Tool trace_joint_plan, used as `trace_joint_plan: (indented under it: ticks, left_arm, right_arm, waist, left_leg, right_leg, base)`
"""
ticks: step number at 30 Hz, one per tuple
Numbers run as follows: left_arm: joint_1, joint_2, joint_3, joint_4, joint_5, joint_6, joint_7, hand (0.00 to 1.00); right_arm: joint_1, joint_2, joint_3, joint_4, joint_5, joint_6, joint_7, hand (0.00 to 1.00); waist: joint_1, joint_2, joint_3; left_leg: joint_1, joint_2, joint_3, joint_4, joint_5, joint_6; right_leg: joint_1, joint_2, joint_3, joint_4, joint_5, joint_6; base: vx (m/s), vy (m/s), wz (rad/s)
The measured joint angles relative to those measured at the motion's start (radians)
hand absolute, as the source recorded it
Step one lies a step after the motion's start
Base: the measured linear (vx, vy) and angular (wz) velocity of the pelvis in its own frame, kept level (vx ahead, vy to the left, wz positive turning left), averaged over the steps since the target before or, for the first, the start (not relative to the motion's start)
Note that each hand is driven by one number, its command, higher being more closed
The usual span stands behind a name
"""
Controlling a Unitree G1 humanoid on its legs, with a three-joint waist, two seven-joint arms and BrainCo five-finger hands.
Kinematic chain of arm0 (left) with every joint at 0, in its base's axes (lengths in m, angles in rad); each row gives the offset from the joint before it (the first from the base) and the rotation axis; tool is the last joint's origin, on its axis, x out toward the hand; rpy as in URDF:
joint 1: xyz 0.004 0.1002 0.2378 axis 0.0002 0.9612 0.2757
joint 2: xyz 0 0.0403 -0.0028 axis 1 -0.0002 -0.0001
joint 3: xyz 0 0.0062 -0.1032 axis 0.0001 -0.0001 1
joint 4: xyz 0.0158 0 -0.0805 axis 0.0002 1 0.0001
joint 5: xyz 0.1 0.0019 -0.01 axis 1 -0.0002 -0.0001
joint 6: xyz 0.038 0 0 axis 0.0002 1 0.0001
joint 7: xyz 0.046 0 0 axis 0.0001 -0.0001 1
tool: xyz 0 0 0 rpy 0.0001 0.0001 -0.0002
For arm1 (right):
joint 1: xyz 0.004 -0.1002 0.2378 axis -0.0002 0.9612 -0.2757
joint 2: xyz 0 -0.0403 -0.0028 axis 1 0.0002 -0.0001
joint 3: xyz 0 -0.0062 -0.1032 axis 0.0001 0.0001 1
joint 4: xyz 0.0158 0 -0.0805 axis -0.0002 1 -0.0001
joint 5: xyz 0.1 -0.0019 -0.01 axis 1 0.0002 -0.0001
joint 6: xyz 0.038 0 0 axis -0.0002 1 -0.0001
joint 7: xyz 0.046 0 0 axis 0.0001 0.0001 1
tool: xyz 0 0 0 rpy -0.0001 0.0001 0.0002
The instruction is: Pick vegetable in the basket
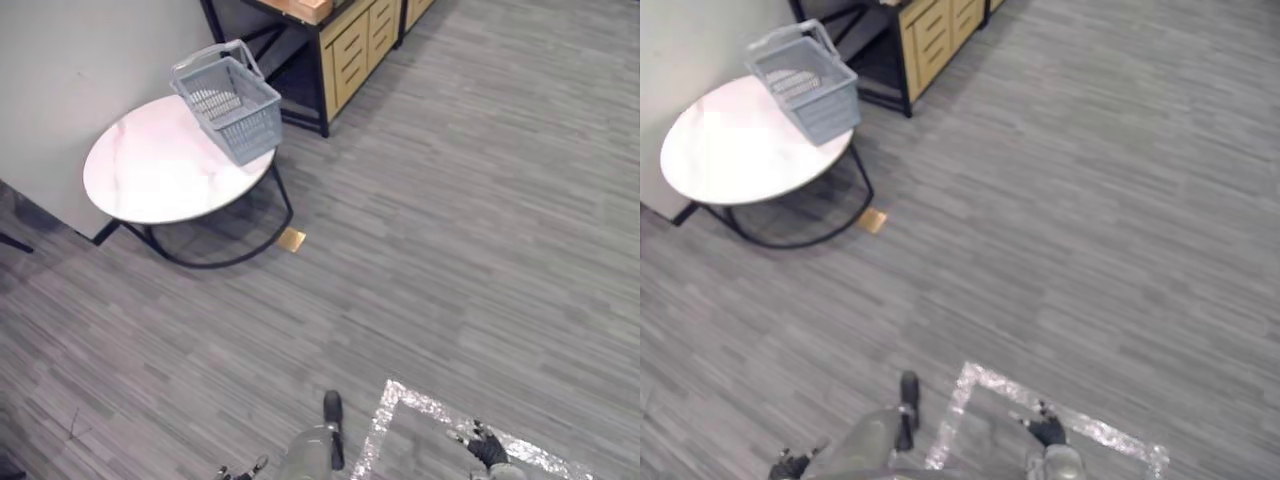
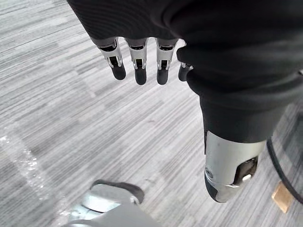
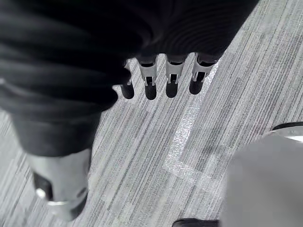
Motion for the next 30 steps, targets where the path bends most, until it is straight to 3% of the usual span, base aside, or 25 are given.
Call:
trace_joint_plan:
  ticks: [1, 3, 5, 7, 9, 11, 13, 15, 16, 17, 19, 20, 22, 23, 25, 27, 28, 30]
  left_arm:
    - [0.000, 0.002, -0.012, -0.017, 0.009, 0.002, 0.001, 0.00]
    - [-0.003, 0.015, -0.040, -0.055, 0.016, 0.012, 0.002, 0.00]
    - [-0.020, 0.009, -0.076, -0.104, 0.016, 0.010, 0.002, 0.00]
    - [-0.037, 0.007, -0.089, -0.116, 0.015, 0.010, 0.002, 0.00]
    - [-0.073, -0.014, -0.089, -0.126, 0.015, 0.010, 0.006, 0.00]
    - [-0.095, -0.033, -0.084, -0.133, 0.014, 0.007, 0.014, 0.00]
    - [-0.111, -0.052, -0.075, -0.133, 0.014, 0.007, 0.023, 0.00]
    - [-0.106, -0.075, -0.028, -0.130, 0.016, 0.005, 0.032, 0.00]
    - [-0.103, -0.080, -0.018, -0.126, 0.016, 0.005, 0.034, 0.00]
    - [-0.098, -0.091, 0.013, -0.108, 0.016, 0.008, 0.034, 0.00]
    - [-0.092, -0.125, 0.044, -0.079, 0.016, 0.012, 0.036, 0.00]
    - [-0.091, -0.146, 0.064, -0.077, 0.016, 0.011, 0.041, 0.00]
    - [-0.092, -0.147, 0.085, -0.074, 0.016, 0.014, 0.041, 0.00]
    - [-0.093, -0.148, 0.113, -0.077, 0.016, 0.012, 0.043, 0.00]
    - [-0.093, -0.146, 0.139, -0.077, 0.012, 0.011, 0.044, 0.00]
    - [-0.091, -0.141, 0.156, -0.075, 0.005, 0.012, 0.044, 0.00]
    - [-0.091, -0.140, 0.161, -0.075, 0.005, 0.010, 0.044, 0.00]
    - [-0.090, -0.135, 0.160, -0.074, 0.005, 0.009, 0.048, 0.00]
  right_arm:
    - [0.009, 0.001, -0.007, -0.001, 0.000, 0.002, -0.001, 0.00]
    - [0.017, 0.000, -0.023, -0.001, -0.007, 0.003, -0.002, 0.00]
    - [0.038, -0.001, -0.035, -0.002, -0.034, 0.005, -0.005, 0.00]
    - [0.053, -0.001, -0.051, -0.001, -0.036, 0.009, -0.004, 0.00]
    - [0.069, 0.004, -0.071, -0.001, -0.037, 0.009, -0.005, 0.00]
    - [0.074, 0.005, -0.082, 0.002, -0.040, 0.016, -0.007, 0.00]
    - [0.087, 0.019, -0.109, -0.001, -0.056, 0.018, -0.008, 0.00]
    - [0.101, 0.041, -0.137, -0.007, -0.070, 0.026, -0.018, 0.00]
    - [0.105, 0.043, -0.142, -0.007, -0.075, 0.032, -0.021, 0.00]
    - [0.104, 0.041, -0.146, -0.007, -0.076, 0.041, -0.024, 0.00]
    - [0.106, 0.041, -0.150, -0.014, -0.076, 0.040, -0.025, 0.00]
    - [0.106, 0.032, -0.157, -0.014, -0.077, 0.042, -0.027, 0.00]
    - [0.097, 0.021, -0.156, -0.015, -0.077, 0.044, -0.027, 0.00]
    - [0.097, 0.021, -0.154, -0.017, -0.077, 0.048, -0.027, 0.00]
    - [0.093, 0.013, -0.146, -0.020, -0.077, 0.049, -0.029, 0.00]
    - [0.086, 0.009, -0.134, -0.025, -0.078, 0.049, -0.030, 0.00]
    - [0.084, 0.009, -0.128, -0.035, -0.078, 0.049, -0.032, 0.00]
    - [0.070, 0.011, -0.128, -0.035, -0.077, 0.051, -0.039, 0.00]
  waist:
    - [-0.002, 0.000, 0.000]
    - [-0.010, 0.002, 0.002]
    - [-0.034, 0.012, 0.013]
    - [-0.052, 0.020, 0.018]
    - [-0.063, 0.024, 0.020]
    - [-0.070, 0.030, 0.024]
    - [-0.081, 0.041, 0.030]
    - [-0.078, 0.033, 0.030]
    - [-0.078, 0.028, 0.028]
    - [-0.076, 0.040, 0.031]
    - [-0.083, 0.061, 0.029]
    - [-0.080, 0.081, 0.022]
    - [-0.082, 0.094, 0.022]
    - [-0.079, 0.092, 0.023]
    - [-0.074, 0.090, 0.031]
    - [-0.053, 0.091, 0.033]
    - [-0.048, 0.087, 0.034]
    - [-0.046, 0.088, 0.035]
  left_leg:
    - [0.040, -0.005, 0.003, -0.005, -0.027, 0.009]
    - [0.123, -0.018, -0.002, -0.020, -0.069, 0.022]
    - [0.233, -0.031, -0.035, -0.060, -0.102, 0.030]
    - [0.303, -0.031, -0.047, -0.077, -0.129, 0.035]
    - [0.374, -0.015, -0.071, -0.087, -0.173, 0.030]
    - [0.413, 0.012, -0.099, -0.087, -0.202, 0.011]
    - [0.447, 0.052, -0.125, -0.090, -0.233, -0.018]
    - [0.490, 0.084, -0.145, -0.090, -0.292, -0.067]
    - [0.504, 0.087, -0.151, -0.091, -0.310, -0.077]
    - [0.542, 0.118, -0.155, -0.087, -0.336, -0.087]
    - [0.544, 0.141, -0.163, -0.021, -0.310, -0.102]
    - [0.526, 0.168, -0.174, 0.050, -0.281, -0.113]
    - [0.431, 0.204, -0.197, 0.279, -0.194, -0.161]
    - [0.338, 0.222, -0.228, 0.477, -0.064, -0.221]
    - [0.215, 0.254, -0.230, 0.764, -0.020, -0.260]
    - [0.135, 0.278, -0.145, 0.896, -0.041, -0.239]
    - [0.090, 0.289, -0.086, 0.892, -0.070, -0.207]
    - [0.023, 0.299, -0.002, 0.762, -0.122, -0.190]
  right_leg:
    - [-0.040, -0.004, -0.002, 0.115, 0.077, 0.019]
    - [-0.149, -0.005, -0.042, 0.364, 0.068, 0.013]
    - [-0.234, 0.003, -0.133, 0.511, -0.019, -0.008]
    - [-0.280, 0.008, -0.194, 0.494, -0.107, -0.046]
    - [-0.355, 0.029, -0.280, 0.330, -0.175, -0.075]
    - [-0.394, 0.052, -0.313, 0.126, -0.175, -0.077]
    - [-0.398, 0.071, -0.315, -0.127, -0.141, -0.052]
    - [-0.394, 0.083, -0.227, -0.419, -0.047, -0.034]
    - [-0.393, 0.075, -0.203, -0.443, -0.044, -0.029]
    - [-0.397, 0.085, -0.211, -0.379, 0.043, -0.012]
    - [-0.415, 0.090, -0.217, -0.250, 0.036, -0.026]
    - [-0.401, 0.101, -0.248, -0.205, -0.015, -0.071]
    - [-0.339, 0.111, -0.292, -0.204, -0.068, -0.084]
    - [-0.282, 0.113, -0.318, -0.216, -0.098, -0.098]
    - [-0.178, 0.127, -0.343, -0.265, -0.118, -0.115]
    - [-0.070, 0.135, -0.347, -0.337, -0.124, -0.122]
    - [-0.003, 0.133, -0.360, -0.398, -0.124, -0.123]
    - [0.078, 0.126, -0.379, -0.473, -0.115, -0.104]
  base:
    - [0.48, 0.256, -0.13]
    - [0.39, 0.183, -0.01]
    - [0.47, 0.130, 0.27]
    - [0.38, 0.034, 0.25]
    - [0.44, -0.075, 0.31]
    - [0.44, -0.155, 0.47]
    - [0.45, -0.206, 0.52]
    - [0.51, -0.285, 0.35]
    - [0.67, -0.389, 0.30]
    - [0.67, -0.391, 0.35]
    - [0.50, -0.298, 0.39]
    - [0.55, -0.362, 0.40]
    - [0.58, -0.381, 0.45]
    - [0.38, -0.234, 0.44]
    - [0.49, -0.242, 0.28]
    - [0.41, -0.132, 0.02]
    - [0.28, -0.076, 0.14]
    - [0.38, -0.020, 0.21]
